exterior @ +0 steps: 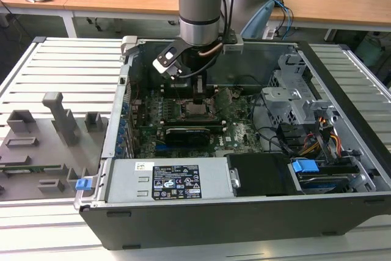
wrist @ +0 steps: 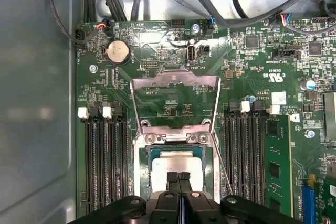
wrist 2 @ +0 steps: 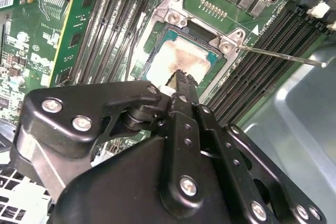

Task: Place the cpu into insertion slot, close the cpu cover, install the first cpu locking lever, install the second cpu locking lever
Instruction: 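Close the cpu cover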

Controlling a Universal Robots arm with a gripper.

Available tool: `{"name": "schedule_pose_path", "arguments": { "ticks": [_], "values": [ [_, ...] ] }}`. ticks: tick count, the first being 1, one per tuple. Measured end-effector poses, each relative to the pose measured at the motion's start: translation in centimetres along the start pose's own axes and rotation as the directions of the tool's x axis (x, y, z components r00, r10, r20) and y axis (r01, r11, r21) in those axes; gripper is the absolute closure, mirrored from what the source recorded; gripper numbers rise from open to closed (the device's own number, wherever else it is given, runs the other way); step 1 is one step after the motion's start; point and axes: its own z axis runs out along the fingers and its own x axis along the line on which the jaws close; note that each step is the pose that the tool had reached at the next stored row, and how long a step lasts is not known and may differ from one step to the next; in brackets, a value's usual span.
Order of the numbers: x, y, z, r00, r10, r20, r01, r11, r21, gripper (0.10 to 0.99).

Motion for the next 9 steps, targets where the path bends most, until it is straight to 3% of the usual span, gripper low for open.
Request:
{"name": "schedule_pose_path", "arguments": {
  "ticks": [9],
  "values": [
    [0.01,0.06,-0.95,1.0,0.0,0.0,0.0,1.0,0.0,0.976]
  ]
}}
